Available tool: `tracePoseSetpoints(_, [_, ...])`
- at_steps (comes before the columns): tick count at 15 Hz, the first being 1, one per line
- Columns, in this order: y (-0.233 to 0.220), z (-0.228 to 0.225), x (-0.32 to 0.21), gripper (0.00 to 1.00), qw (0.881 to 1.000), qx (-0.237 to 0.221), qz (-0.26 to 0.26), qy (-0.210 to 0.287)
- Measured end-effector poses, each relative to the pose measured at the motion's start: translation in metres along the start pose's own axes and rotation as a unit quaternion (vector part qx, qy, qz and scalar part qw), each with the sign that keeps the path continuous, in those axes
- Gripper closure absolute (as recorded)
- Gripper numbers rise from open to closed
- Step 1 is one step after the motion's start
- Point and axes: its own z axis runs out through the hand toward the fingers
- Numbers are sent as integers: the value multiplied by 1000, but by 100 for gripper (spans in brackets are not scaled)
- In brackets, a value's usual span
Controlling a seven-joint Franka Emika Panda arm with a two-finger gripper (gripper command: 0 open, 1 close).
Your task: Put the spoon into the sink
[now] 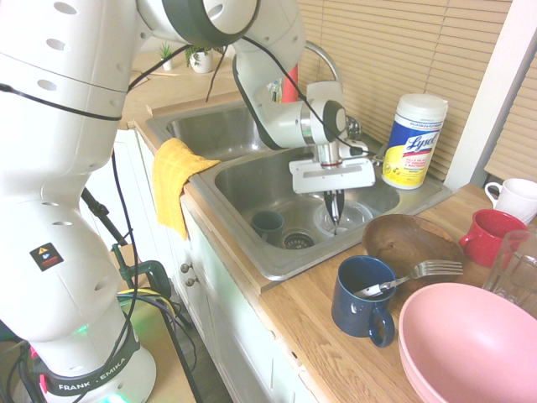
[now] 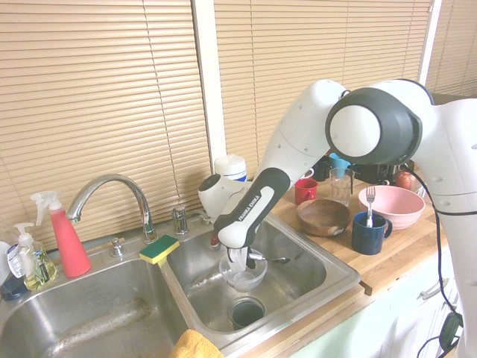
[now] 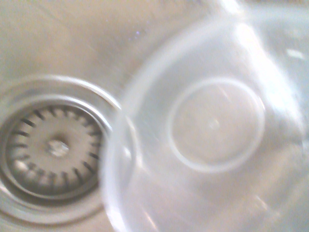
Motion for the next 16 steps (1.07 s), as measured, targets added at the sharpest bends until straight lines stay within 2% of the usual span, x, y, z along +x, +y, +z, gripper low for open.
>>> tracePoseSetpoints(1, [3,7,2,100,1000,-2,2,-3])
tracePoseSetpoints(2, [4,14,2,0,1000,-3,3,-6])
tracePoseSetpoints(12, [7,23,3,0,1000,-8,4,-6])
tracePoseSetpoints(16, [-11,4,-14,0,1000,-5,-5,7])
